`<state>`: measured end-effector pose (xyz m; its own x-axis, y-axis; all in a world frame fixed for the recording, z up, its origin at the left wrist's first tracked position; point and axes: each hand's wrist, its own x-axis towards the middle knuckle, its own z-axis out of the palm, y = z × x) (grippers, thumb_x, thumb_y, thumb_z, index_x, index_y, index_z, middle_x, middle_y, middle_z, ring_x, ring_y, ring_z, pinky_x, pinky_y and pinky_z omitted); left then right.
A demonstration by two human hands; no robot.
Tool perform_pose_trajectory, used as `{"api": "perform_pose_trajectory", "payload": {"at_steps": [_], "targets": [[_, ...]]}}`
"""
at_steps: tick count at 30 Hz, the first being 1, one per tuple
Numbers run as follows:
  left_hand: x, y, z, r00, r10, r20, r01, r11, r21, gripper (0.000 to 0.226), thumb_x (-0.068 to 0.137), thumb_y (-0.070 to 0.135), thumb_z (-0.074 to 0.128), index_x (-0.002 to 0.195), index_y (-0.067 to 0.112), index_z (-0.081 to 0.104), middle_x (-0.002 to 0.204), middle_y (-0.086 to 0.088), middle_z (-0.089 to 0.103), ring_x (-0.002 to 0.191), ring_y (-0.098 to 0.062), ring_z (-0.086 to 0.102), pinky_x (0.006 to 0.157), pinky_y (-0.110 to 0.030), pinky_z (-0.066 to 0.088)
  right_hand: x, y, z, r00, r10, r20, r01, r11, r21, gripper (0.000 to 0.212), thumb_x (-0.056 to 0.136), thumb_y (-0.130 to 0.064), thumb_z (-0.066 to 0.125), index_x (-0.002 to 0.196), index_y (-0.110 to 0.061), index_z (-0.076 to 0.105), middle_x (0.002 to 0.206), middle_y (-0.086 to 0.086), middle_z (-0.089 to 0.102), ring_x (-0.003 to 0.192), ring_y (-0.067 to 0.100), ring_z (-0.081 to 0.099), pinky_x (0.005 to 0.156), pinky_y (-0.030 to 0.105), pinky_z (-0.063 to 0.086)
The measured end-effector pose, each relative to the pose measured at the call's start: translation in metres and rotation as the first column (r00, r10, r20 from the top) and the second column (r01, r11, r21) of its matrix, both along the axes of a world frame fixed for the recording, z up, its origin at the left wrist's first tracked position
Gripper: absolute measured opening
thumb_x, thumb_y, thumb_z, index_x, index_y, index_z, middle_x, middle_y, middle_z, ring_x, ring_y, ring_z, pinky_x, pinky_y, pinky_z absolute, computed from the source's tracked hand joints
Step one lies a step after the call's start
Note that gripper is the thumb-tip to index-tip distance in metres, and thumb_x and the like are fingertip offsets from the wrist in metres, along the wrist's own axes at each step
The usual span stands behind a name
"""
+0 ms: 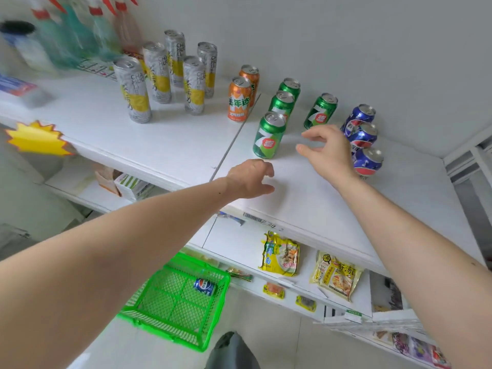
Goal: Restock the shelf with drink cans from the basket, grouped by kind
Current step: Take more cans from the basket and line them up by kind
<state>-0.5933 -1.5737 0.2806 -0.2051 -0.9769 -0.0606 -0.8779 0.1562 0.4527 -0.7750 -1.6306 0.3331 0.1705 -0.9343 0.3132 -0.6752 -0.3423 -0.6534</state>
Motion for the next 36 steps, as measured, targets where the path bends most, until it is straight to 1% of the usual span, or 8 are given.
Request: {"api": "perform_pose_trajectory", "payload": {"at_steps": [2, 5, 11, 16, 21, 27, 31, 36], "targets": [[0.034, 0.022, -0.007, 0.999, 0.031, -0.012, -0.031, 0.999, -0.022, 0.039, 0.088, 0.038, 0.061, 0.124, 0.024, 0.056, 0.125, 0.000, 0.054, 0.119, -0.019, 0.049, 0.094, -0.034, 0.045, 0.031, 0.023, -0.012, 1.000, -0.007, 0.010, 0.007, 1.000, -0.010, 0.022, 0.077, -0.012, 0.077, 0.098, -0.014, 0.073, 0.103, 0.002, 0.061, 0.092, 0.015, 0.062, 0.081, 0.012, 0.046], [0.085, 0.056, -0.022, 0.997, 0.066, -0.037, -0.068, 0.995, -0.066, 0.031, 0.087, 0.035, 0.062, 0.116, 0.024, 0.060, 0.119, 0.001, 0.055, 0.110, -0.019, 0.055, 0.091, -0.036, 0.048, 0.080, 0.061, -0.034, 0.995, -0.001, 0.102, 0.001, 1.000, 0.002, 0.019, 0.080, -0.010, 0.074, 0.099, -0.012, 0.072, 0.103, 0.000, 0.059, 0.089, 0.012, 0.065, 0.075, 0.018, 0.053], [0.163, 0.129, -0.068, 0.960, 0.199, -0.199, -0.236, 0.954, -0.185, 0.017, 0.084, 0.026, 0.065, 0.101, 0.021, 0.064, 0.109, 0.002, 0.056, 0.086, -0.017, 0.062, 0.074, -0.039, 0.054, 0.156, 0.132, -0.098, 0.975, 0.012, 0.223, -0.004, 0.999, -0.033, 0.016, 0.081, -0.009, 0.068, 0.096, -0.011, 0.065, 0.103, -0.001, 0.057, 0.081, 0.004, 0.066, 0.061, 0.012, 0.048], [0.201, 0.182, -0.130, 0.932, 0.307, -0.194, -0.326, 0.942, -0.077, 0.018, 0.088, 0.027, 0.063, 0.105, 0.021, 0.063, 0.114, 0.004, 0.053, 0.087, -0.013, 0.062, 0.069, -0.034, 0.051, 0.186, 0.171, -0.171, 0.978, 0.056, 0.198, -0.069, 0.996, 0.059, 0.019, 0.083, -0.009, 0.070, 0.099, -0.011, 0.060, 0.105, 0.006, 0.058, 0.076, 0.003, 0.062, 0.065, 0.017, 0.050], [0.223, 0.208, -0.215, 0.891, 0.410, -0.197, -0.402, 0.912, 0.080, 0.018, 0.086, 0.025, 0.064, 0.104, 0.021, 0.063, 0.110, 0.003, 0.053, 0.085, -0.015, 0.062, 0.075, -0.040, 0.053, 0.201, 0.180, -0.263, 0.994, 0.052, 0.101, -0.078, 0.958, 0.275, 0.019, 0.087, -0.012, 0.068, 0.104, -0.011, 0.060, 0.103, 0.002, 0.060, 0.074, 0.000, 0.059, 0.064, 0.008, 0.044], [0.225, 0.223, -0.347, 0.804, 0.572, -0.161, -0.507, 0.802, 0.316, 0.023, 0.087, 0.025, 0.063, 0.108, 0.014, 0.063, 0.109, -0.006, 0.056, 0.086, -0.023, 0.064, 0.079, -0.040, 0.052, 0.199, 0.175, -0.412, 0.976, 0.173, -0.130, -0.075, 0.835, 0.545, 0.022, 0.089, -0.017, 0.067, 0.108, -0.008, 0.060, 0.093, 0.001, 0.066, 0.082, 0.018, 0.065, 0.078, 0.027, 0.049], [0.210, 0.232, -0.456, 0.754, 0.640, -0.149, -0.522, 0.721, 0.456, 0.026, 0.087, 0.028, 0.062, 0.110, 0.015, 0.062, 0.111, -0.006, 0.055, 0.090, -0.024, 0.064, 0.083, -0.040, 0.051, 0.189, 0.162, -0.531, 0.922, 0.255, -0.292, 0.012, 0.734, 0.679, 0.028, 0.090, -0.025, 0.066, 0.113, -0.011, 0.061, 0.108, 0.007, 0.069, 0.098, 0.025, 0.066, 0.088, 0.037, 0.052], [0.193, 0.222, -0.589, 0.787, 0.609, -0.097, -0.451, 0.676, 0.582, 0.035, 0.090, 0.037, 0.059, 0.120, 0.018, 0.057, 0.120, -0.005, 0.053, 0.105, -0.024, 0.061, 0.092, -0.039, 0.048, 0.179, 0.145, -0.670, 0.846, 0.310, -0.434, 0.131, 0.667, 0.733, 0.042, 0.093, -0.021, 0.064, 0.129, -0.003, 0.053, 0.130, 0.016, 0.059, 0.120, 0.032, 0.056, 0.100, 0.039, 0.044]]}}
